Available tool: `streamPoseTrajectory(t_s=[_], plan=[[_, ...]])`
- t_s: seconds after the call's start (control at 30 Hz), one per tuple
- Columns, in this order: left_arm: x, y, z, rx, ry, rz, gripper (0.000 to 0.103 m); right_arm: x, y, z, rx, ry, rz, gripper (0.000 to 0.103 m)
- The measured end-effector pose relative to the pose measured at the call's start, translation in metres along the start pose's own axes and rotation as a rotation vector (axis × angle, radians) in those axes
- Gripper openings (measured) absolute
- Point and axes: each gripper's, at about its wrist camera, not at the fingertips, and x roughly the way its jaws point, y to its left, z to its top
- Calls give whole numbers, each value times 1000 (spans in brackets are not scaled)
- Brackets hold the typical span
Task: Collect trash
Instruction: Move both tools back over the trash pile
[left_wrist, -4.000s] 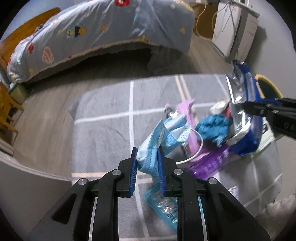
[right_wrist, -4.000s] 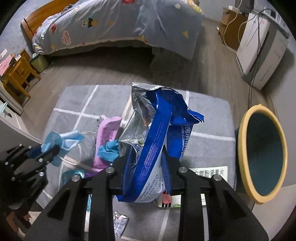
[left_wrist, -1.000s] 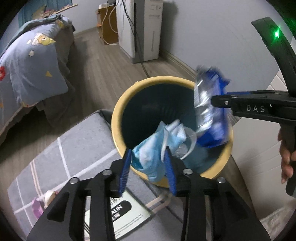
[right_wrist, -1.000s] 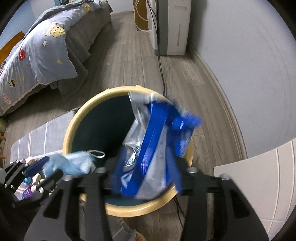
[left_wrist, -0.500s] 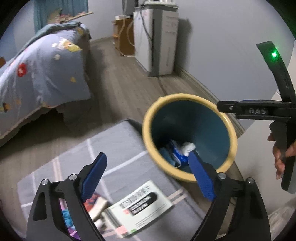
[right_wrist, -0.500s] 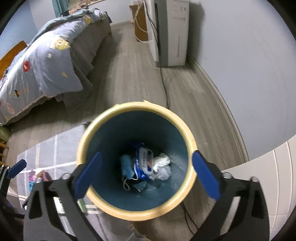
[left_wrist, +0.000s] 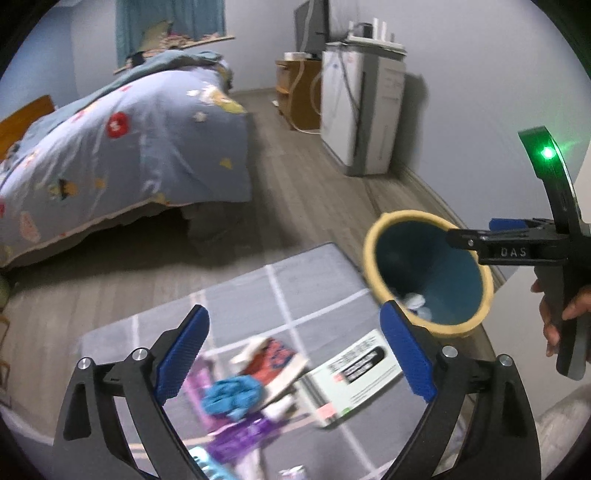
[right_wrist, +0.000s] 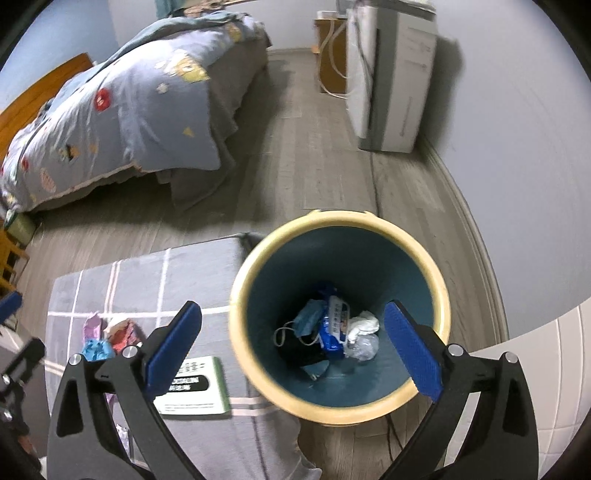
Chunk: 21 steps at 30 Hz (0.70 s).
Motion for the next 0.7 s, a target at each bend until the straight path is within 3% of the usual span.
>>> streamPoseTrajectory(t_s=[0.4,0.57,0.7], plan=[[-35,72,-34,-108,7,87,93,-3,78,-12,-125,25,52,97],[-45,100,-55,-148,36,124,93,2,113,-18,-193,43,68,97],[-44,122,-82,-236,85,143,93,6,137,-23,-227,57,92,97]])
